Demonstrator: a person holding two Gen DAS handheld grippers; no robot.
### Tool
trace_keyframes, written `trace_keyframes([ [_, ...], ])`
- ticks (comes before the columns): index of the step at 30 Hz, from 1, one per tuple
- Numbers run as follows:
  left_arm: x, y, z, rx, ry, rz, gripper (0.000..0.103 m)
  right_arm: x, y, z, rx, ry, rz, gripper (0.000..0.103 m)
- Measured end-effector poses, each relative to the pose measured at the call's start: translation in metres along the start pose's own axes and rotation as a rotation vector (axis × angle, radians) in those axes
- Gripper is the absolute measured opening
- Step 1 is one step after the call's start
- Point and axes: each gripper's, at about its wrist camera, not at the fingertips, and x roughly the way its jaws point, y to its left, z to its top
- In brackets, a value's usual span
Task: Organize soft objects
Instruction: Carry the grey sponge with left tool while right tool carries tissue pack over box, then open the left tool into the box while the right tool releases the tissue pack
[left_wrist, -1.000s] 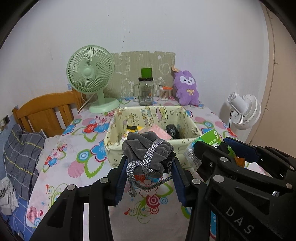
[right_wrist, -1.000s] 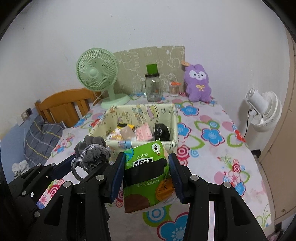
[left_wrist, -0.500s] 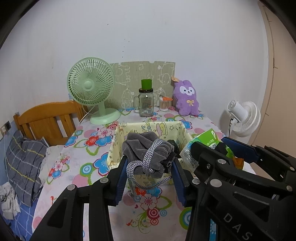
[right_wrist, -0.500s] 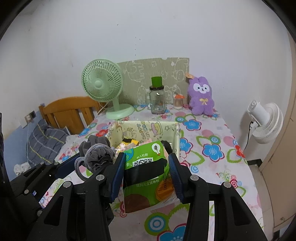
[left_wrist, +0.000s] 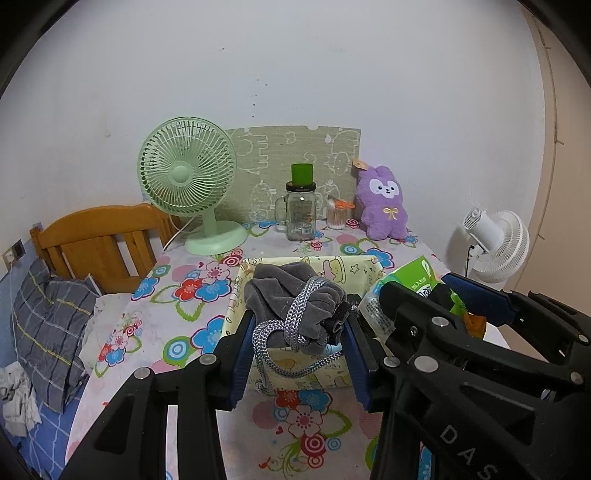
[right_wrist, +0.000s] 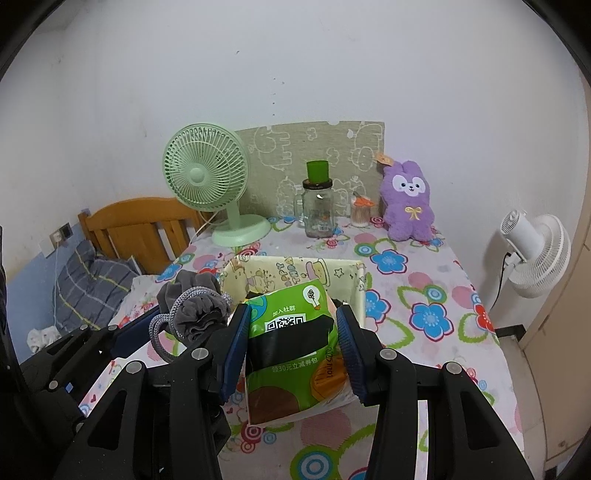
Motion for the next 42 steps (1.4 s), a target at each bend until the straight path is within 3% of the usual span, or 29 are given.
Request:
trace_keyframes([
  [30, 0.069, -0.002, 0.026, -0.012, 0.015, 0.0, 0.046, 0.072, -0.021, 0.03, 0.021, 0.021, -0.023, 0.051],
  [42, 0.099, 0.005, 0.019, -0.041, 0.05, -0.016, 0.048, 0.112, -0.029, 0.027, 0.045, 0.07, 0.02, 0.051],
])
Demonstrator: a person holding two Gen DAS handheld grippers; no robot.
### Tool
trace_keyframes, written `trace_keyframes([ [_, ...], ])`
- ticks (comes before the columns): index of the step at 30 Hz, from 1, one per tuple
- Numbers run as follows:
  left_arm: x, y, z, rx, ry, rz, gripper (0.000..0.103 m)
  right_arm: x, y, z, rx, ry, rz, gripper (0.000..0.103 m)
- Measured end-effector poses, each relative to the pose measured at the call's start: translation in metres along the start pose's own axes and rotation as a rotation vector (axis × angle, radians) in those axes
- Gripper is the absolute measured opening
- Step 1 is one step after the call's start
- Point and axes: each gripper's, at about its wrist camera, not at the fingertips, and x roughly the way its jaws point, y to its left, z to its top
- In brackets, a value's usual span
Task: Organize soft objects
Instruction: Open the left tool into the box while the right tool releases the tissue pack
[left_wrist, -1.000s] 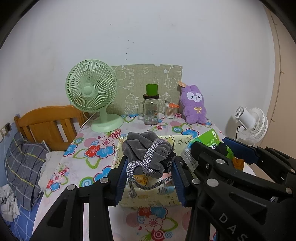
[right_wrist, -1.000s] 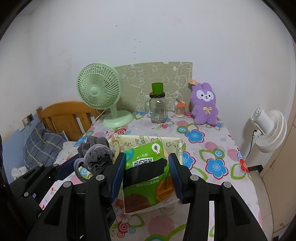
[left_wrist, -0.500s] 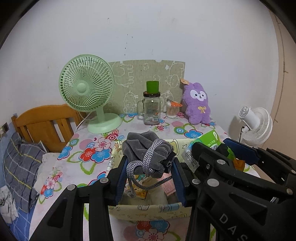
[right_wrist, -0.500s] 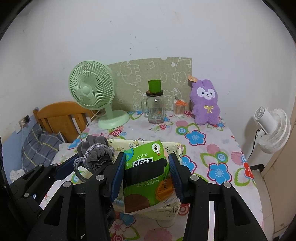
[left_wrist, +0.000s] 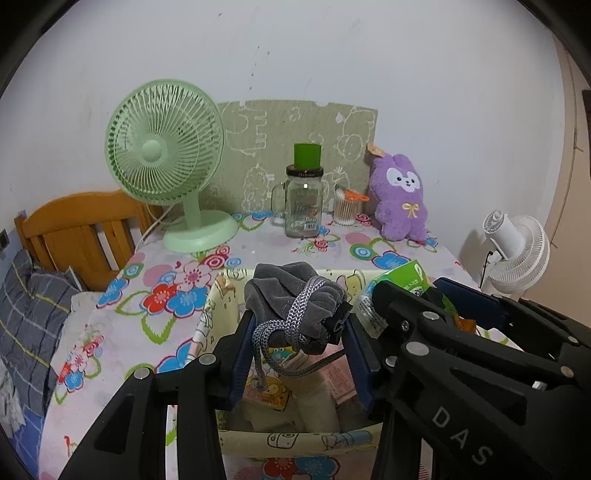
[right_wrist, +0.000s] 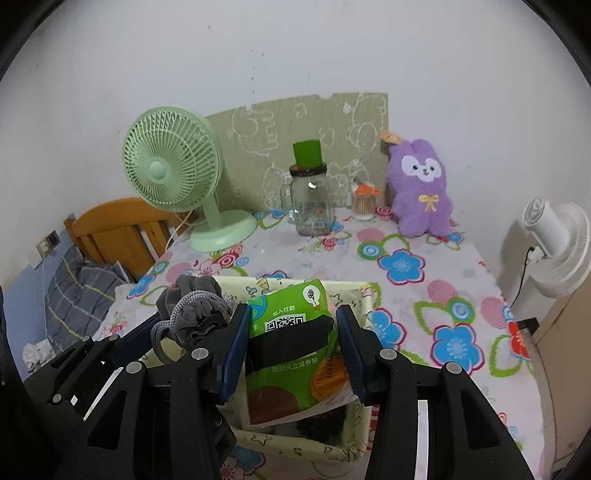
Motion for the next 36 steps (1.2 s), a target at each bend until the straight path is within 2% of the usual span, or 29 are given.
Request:
trace_keyframes([
  [5, 0.01, 0.003, -0.009, -0.008, 0.034, 0.009, 0.052, 0.013, 0.002, -0.004, -0.016, 0.02, 0.008, 0.051],
  [6, 0.011, 0.003, -0.01, -0.007, 0.039, 0.007, 0.055, 0.015, 0.003, -0.005, -0.018, 0.023, 0.009, 0.051],
  [8, 0.013, 0.004, -0.012, 0.0, 0.05, 0.006, 0.068, 0.02, 0.003, -0.007, -0.021, 0.031, 0.015, 0.05],
  [13, 0.011, 0.005, -0.011, 0.023, 0.051, 0.009, 0.08, 0.027, 0.006, -0.009, -0.033, 0.037, 0.019, 0.05],
  [25, 0.015, 0.016, -0.011, 0.001, 0.061, 0.042, 0.088, 0.032, 0.018, -0.009, -0.079, 0.034, 0.051, 0.052],
  [26, 0.015, 0.016, -0.011, 0.002, 0.062, 0.043, 0.089, 0.032, 0.019, -0.009, -0.083, 0.037, 0.057, 0.054],
  [29, 0.013, 0.016, -0.012, 0.003, 0.057, 0.038, 0.091, 0.03, 0.021, -0.011, -0.078, 0.035, 0.082, 0.072],
  [34, 0.009, 0.016, -0.012, 0.0, 0.056, 0.037, 0.092, 0.024, 0.023, -0.012, -0.077, 0.03, 0.086, 0.074],
  [36, 0.007, 0.015, -0.013, 0.0, 0.057, 0.038, 0.092, 0.022, 0.023, -0.013, -0.074, 0.029, 0.084, 0.08],
])
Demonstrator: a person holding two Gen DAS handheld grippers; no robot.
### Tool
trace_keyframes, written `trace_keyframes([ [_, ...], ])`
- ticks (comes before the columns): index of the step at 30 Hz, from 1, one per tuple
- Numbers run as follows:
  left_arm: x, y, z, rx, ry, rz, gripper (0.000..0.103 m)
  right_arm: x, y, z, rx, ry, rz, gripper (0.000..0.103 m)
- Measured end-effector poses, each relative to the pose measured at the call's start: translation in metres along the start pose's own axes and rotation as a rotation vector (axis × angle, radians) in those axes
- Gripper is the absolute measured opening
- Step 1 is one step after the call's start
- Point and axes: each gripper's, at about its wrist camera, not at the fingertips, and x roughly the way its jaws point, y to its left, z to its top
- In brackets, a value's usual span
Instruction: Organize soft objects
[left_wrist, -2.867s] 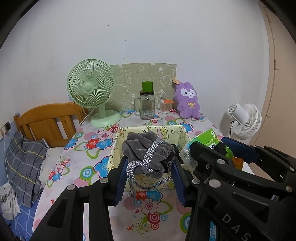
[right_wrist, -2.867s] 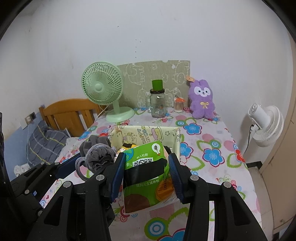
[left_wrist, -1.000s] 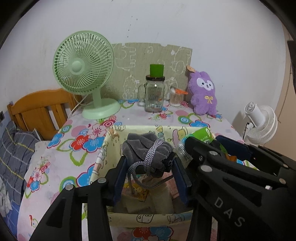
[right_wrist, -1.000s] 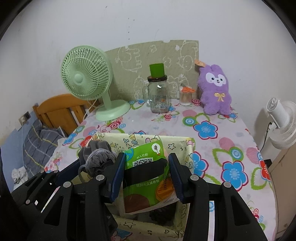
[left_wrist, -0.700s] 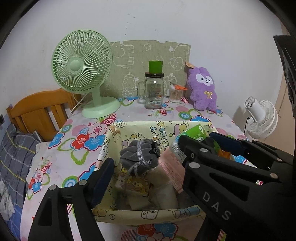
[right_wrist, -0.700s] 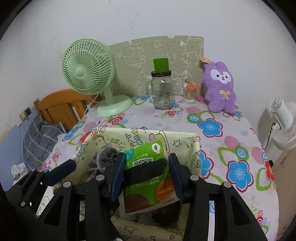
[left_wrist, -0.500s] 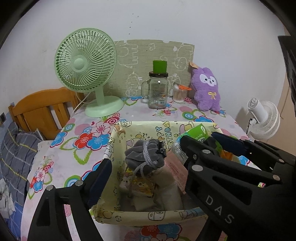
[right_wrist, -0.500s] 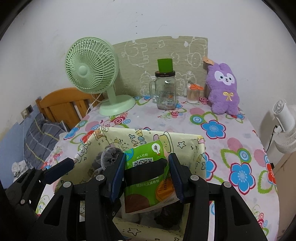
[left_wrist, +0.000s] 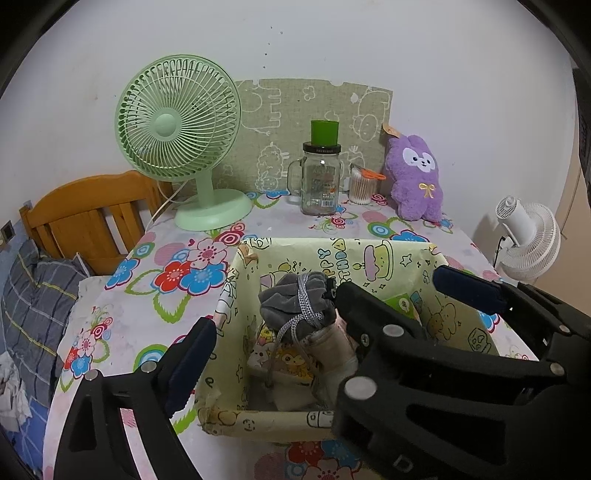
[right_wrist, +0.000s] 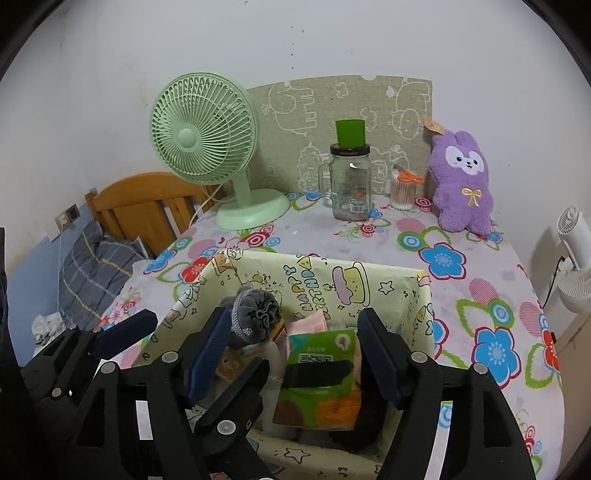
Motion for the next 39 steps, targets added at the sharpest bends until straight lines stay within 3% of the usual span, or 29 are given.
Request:
trace_keyframes([
  [13, -0.023, -0.012, -0.006, 0.022, -0.022, -0.009, 0.098, -0.031, -0.003, -0.01, 0.013, -0.016, -0.057, 0.084],
  [32, -0.049, -0.018, -0.019, 0.023, -0.042, -0.042, 0.103, -0.079, -0.014, -0.029, 0.043, -0.048, -0.167, 0.098],
  [39, -0.059, -0.014, -0.023, 0.018, -0.057, -0.019, 0.103, -0.098, -0.015, -0.036, 0.049, -0.071, -0.189, 0.098],
])
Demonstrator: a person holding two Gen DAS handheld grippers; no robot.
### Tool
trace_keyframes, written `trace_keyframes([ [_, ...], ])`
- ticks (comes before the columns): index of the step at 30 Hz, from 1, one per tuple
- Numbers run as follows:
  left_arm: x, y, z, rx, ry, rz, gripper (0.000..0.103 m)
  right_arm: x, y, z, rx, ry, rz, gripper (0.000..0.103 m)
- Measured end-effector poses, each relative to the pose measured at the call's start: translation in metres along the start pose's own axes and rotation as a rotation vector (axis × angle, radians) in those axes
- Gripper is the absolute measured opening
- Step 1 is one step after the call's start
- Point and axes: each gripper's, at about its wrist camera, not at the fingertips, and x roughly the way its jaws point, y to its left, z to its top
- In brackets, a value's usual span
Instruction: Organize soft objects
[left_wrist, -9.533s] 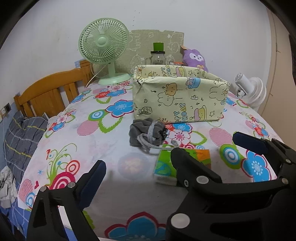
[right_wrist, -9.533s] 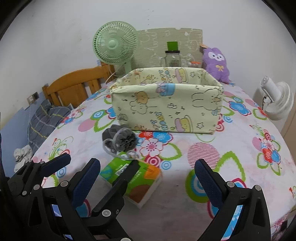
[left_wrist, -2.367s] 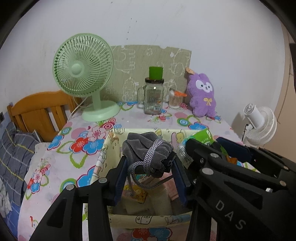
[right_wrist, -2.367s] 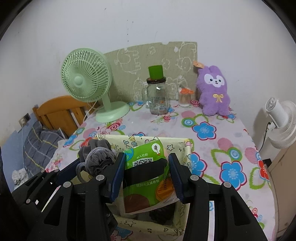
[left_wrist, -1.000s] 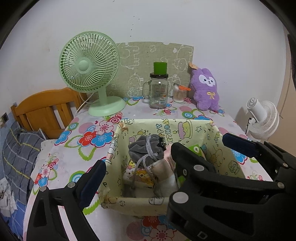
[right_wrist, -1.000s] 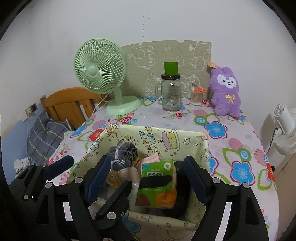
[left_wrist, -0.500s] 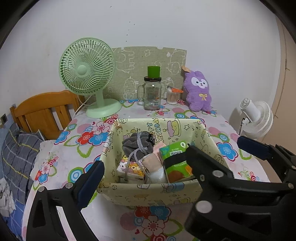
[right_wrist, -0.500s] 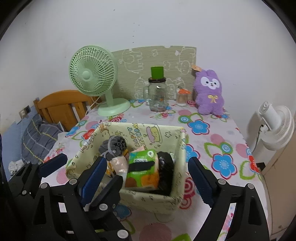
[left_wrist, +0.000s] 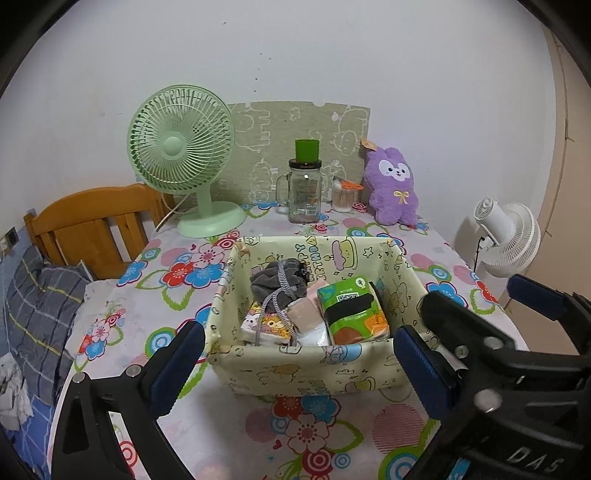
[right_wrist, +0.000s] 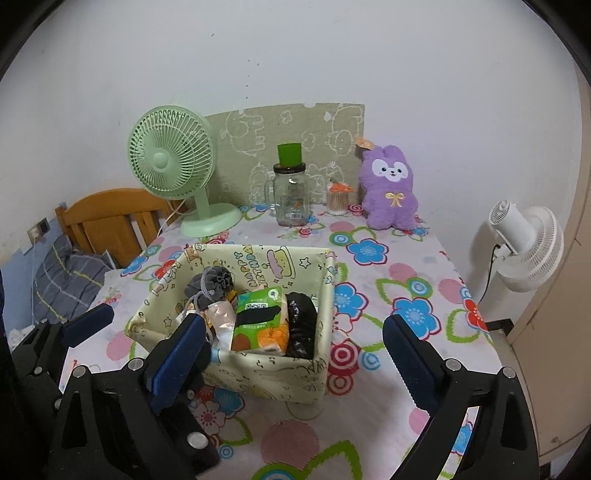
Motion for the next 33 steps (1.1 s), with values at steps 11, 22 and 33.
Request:
trace_keyframes([
  [11, -0.027, 0.009, -0.006, -0.022, -0.044, 0.014, 0.103, -0.032, -0.014, -0.007, 0.027, -0.049, -0.054, 0.098],
  [22, -0.061, 0.014, -0.014, -0.004, -0.098, 0.033, 0.103, -0.067, -0.016, -0.016, 0.022, -0.115, -0.084, 0.1],
  [33, -0.102, 0.022, -0.023, -0.02, -0.155, 0.05, 0.103, -0.102, -0.016, -0.031, 0.033, -0.168, -0.074, 0.101],
])
